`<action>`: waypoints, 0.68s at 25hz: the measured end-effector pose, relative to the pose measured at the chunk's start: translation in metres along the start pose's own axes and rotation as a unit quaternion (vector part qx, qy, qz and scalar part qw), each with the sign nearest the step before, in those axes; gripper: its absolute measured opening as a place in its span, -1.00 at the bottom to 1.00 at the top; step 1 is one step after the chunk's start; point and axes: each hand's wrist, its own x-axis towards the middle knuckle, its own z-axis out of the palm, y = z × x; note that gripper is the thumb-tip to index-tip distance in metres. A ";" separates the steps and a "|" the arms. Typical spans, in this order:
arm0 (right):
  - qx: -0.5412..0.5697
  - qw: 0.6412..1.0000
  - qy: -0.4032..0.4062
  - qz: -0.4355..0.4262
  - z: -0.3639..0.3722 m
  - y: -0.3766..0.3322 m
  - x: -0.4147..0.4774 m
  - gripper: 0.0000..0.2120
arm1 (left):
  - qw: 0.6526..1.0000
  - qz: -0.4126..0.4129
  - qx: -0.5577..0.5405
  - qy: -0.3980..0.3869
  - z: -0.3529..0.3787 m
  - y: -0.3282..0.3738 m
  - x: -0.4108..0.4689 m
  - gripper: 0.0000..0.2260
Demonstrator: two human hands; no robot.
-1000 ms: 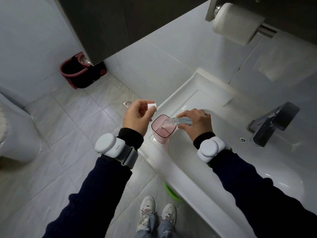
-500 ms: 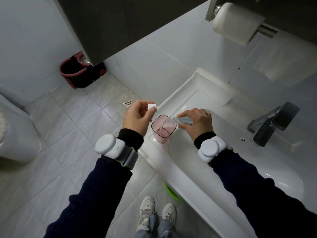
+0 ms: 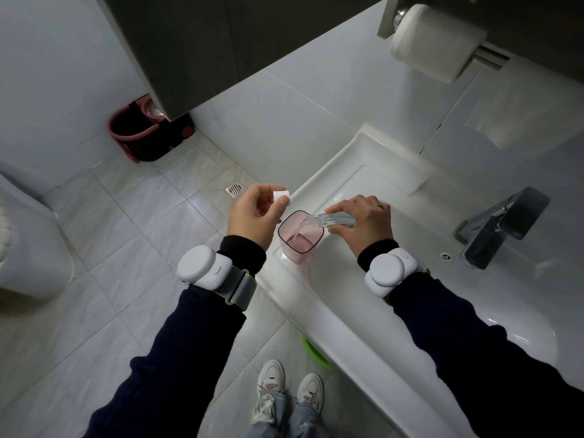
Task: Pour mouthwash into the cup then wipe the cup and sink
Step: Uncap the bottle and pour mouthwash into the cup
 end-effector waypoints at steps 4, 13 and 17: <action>-0.005 1.000 0.006 -0.009 -0.001 -0.001 0.001 -0.74 | 1.000 -0.007 -0.009 0.001 0.002 0.003 0.000 -0.85; -0.012 0.999 0.027 -0.035 -0.004 -0.003 0.001 -0.73 | 1.000 -0.003 -0.005 0.000 0.000 0.004 -0.002 -0.86; -0.012 0.998 0.035 -0.042 -0.003 -0.004 0.002 -0.72 | 1.000 -0.001 -0.006 0.001 0.000 0.002 -0.003 -0.85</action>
